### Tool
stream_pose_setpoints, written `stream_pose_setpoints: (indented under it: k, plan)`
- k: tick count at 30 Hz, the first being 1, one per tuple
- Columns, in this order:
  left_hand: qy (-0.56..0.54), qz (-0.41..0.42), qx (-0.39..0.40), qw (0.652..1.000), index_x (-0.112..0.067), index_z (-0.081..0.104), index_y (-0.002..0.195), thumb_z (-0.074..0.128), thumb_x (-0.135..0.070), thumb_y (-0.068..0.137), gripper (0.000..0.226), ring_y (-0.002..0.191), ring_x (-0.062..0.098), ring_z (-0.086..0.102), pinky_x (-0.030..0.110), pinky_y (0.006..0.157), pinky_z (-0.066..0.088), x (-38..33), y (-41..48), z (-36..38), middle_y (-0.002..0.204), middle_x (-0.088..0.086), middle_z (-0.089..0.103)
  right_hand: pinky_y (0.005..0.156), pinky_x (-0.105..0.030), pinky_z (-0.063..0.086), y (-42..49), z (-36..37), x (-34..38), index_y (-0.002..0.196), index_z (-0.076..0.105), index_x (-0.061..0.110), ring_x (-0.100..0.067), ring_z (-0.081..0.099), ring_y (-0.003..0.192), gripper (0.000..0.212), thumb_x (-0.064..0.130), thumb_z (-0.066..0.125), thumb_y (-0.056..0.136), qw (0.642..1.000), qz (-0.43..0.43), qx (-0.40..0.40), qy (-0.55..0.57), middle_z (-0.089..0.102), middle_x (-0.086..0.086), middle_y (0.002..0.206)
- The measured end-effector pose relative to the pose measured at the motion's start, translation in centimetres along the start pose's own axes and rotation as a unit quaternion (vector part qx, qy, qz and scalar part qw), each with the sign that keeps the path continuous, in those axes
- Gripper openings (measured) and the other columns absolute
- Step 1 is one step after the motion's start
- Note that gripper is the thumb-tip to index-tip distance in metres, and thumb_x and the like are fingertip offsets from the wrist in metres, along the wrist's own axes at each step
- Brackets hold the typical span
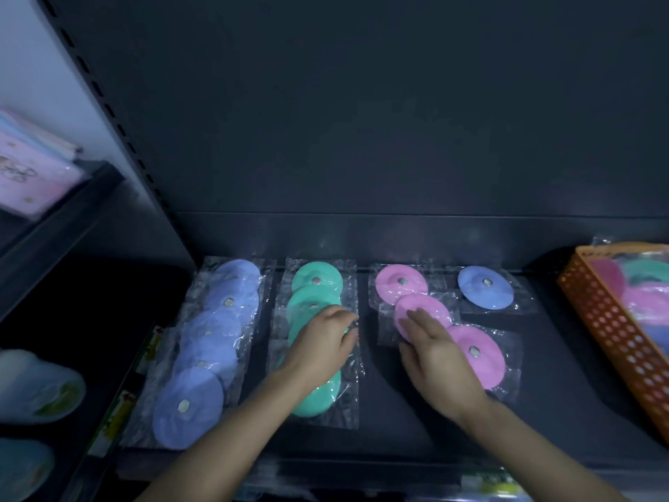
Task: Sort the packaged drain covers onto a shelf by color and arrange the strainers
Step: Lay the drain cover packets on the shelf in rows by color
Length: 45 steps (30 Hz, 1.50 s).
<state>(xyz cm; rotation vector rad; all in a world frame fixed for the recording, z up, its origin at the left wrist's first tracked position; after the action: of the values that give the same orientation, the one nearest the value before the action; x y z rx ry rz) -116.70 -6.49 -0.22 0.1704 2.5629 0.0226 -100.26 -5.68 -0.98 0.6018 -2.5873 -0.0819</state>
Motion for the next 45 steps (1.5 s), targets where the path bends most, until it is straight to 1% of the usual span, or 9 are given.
stream_pose_setpoints:
  k: [3, 9, 15, 22, 28, 32, 35, 39, 45]
  plan:
    - [-0.037, -0.037, -0.030, 0.998, -0.009, 0.068, 0.105, 0.053, -0.009, 0.090, 0.021, 0.094, 0.025, 0.063, 0.030, 0.084, 0.047, -1.4, 2.2, 1.3, 0.100, 0.010, 0.070, 0.093, -0.054, 0.046, -0.9, -1.4, -4.7, 0.114, 0.061, 0.000, -0.048, 0.053, 0.111, 0.037, 0.008, 0.063, 0.077, 0.995, 0.085, -0.018, -0.056, 0.056, -0.026, 0.122]
    - [-0.022, -0.111, -0.034, 0.993, -0.007, 0.042, 0.102, 0.061, -0.020, 0.090, 0.025, 0.064, 0.019, 0.054, 0.023, 0.050, 0.036, -3.3, 4.2, 3.7, 0.075, 0.004, 0.057, 0.104, -0.048, 0.033, -3.0, -1.6, -9.3, 0.131, 0.044, 0.017, -0.037, 0.028, 0.127, 0.053, 0.044, 0.053, 0.086, 0.966, 0.236, 0.039, -0.093, 0.030, -0.013, 0.145]
    - [-0.071, -0.142, -0.113, 0.981, -0.011, 0.041, 0.096, 0.056, -0.003, 0.088, 0.019, 0.070, 0.024, 0.060, 0.038, 0.062, 0.048, -2.4, 3.8, 3.1, 0.077, 0.006, 0.060, 0.108, -0.045, 0.030, -3.2, -1.4, -8.7, 0.128, 0.042, 0.017, -0.035, 0.030, 0.128, 0.067, 0.061, 0.040, 0.078, 0.982, 0.169, 0.051, -0.065, 0.032, -0.011, 0.143]
    - [0.036, -0.090, -0.070, 0.993, -0.006, 0.047, 0.123, 0.058, -0.012, 0.089, 0.036, 0.113, 0.025, 0.051, 0.028, 0.089, 0.042, -3.3, 5.4, 3.8, 0.126, 0.010, 0.046, 0.118, -0.042, 0.014, -3.1, -2.0, -9.1, 0.135, 0.042, 0.011, -0.038, 0.024, 0.137, 0.078, 0.064, 0.022, 0.081, 0.986, 0.158, 0.041, -0.029, 0.034, -0.017, 0.144]
    - [-0.004, -0.112, -0.074, 0.991, -0.007, 0.030, 0.141, 0.062, -0.024, 0.087, 0.065, 0.134, 0.028, 0.034, 0.031, 0.104, 0.034, -3.2, 6.3, 4.3, 0.146, 0.011, 0.030, 0.099, -0.036, 0.041, -3.4, -3.1, -11.0, 0.133, 0.042, 0.015, -0.029, 0.039, 0.125, 0.071, 0.055, 0.063, 0.078, 0.977, 0.202, 0.051, 0.044, 0.037, -0.007, 0.139]
    - [0.099, -0.053, 0.027, 0.993, -0.025, 0.008, 0.151, 0.047, -0.032, 0.096, 0.067, 0.147, 0.019, -0.007, 0.039, 0.116, 0.019, -3.8, 6.8, 5.3, 0.159, -0.007, -0.006, 0.098, -0.035, 0.043, -2.6, -3.5, -10.6, 0.141, 0.033, 0.016, -0.027, 0.040, 0.127, 0.084, 0.045, 0.073, 0.074, 0.974, 0.209, 0.048, 0.074, 0.034, -0.005, 0.144]
    - [0.123, -0.059, 0.119, 0.983, -0.022, 0.008, 0.151, 0.042, -0.033, 0.098, 0.064, 0.147, 0.018, -0.006, 0.042, 0.116, 0.022, -3.3, 6.7, 6.6, 0.160, -0.004, -0.006, 0.096, -0.035, 0.041, -2.1, -3.7, -10.2, 0.142, 0.032, 0.020, -0.026, 0.043, 0.116, 0.085, 0.038, 0.076, 0.071, 0.976, 0.200, 0.035, 0.076, 0.043, -0.003, 0.133]
    - [0.059, -0.096, 0.089, 0.990, -0.012, 0.017, 0.149, 0.050, -0.036, 0.094, 0.068, 0.147, 0.019, 0.005, 0.034, 0.118, 0.018, -2.8, 6.2, 6.9, 0.160, 0.004, -0.001, 0.091, -0.043, 0.042, -2.2, -3.2, -11.0, 0.137, 0.025, 0.028, -0.028, 0.048, 0.104, 0.099, 0.054, 0.076, 0.056, 0.955, 0.279, 0.058, 0.082, 0.053, 0.001, 0.105]
    - [0.009, -0.125, 0.075, 0.989, -0.012, 0.024, 0.147, 0.054, -0.034, 0.093, 0.065, 0.146, 0.024, 0.009, 0.035, 0.114, 0.022, -3.0, 6.0, 6.2, 0.159, 0.008, 0.003, 0.051, -0.010, 0.040, -2.0, -3.7, -11.6, 0.099, 0.044, 0.025, -0.010, 0.052, 0.064, 0.043, 0.006, 0.071, 0.071, 0.928, 0.310, 0.010, 0.204, 0.054, 0.002, 0.072]
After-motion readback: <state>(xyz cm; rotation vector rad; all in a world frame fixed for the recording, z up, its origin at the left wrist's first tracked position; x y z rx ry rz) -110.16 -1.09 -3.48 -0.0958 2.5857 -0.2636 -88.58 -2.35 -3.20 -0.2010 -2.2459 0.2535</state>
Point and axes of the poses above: each hand's wrist, its own y-axis towards the middle knuckle, its own z-axis out of the palm, x = y × z, the point moved 7 cm from there along y, towards the middle knuckle
